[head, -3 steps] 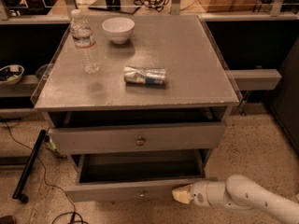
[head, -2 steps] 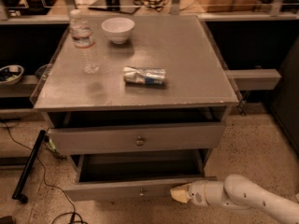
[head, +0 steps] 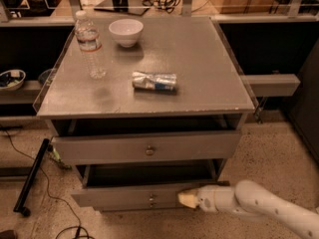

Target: Close middle drawer

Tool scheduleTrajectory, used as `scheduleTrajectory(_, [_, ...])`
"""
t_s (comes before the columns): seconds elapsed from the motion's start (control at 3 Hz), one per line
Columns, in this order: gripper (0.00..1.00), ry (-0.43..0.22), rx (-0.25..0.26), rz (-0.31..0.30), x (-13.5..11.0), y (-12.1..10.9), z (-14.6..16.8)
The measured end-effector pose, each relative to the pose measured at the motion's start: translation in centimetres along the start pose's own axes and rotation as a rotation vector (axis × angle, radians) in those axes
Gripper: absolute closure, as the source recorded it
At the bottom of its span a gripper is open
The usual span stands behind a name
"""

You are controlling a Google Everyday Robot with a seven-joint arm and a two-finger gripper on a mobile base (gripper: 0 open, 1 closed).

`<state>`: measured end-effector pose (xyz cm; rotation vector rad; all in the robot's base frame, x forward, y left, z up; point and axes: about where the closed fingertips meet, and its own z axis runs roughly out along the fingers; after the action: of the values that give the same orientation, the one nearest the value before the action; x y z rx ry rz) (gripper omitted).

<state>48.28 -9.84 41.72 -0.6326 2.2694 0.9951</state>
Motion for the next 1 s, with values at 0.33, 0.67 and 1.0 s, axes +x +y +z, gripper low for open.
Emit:
scheduleTrajectory(0.33, [1.00,-0.021,-0.001,-0.012,-1.5,-0.2,0.9])
scheduleTrajectory(0.67, [1.00,-0.044,-0.010,-0.032,-4.2,-0.5,2.9])
scheduleTrajectory(1.0, [1.00,-0.044,-0.010,-0.032,-4.2,-0.5,3.0])
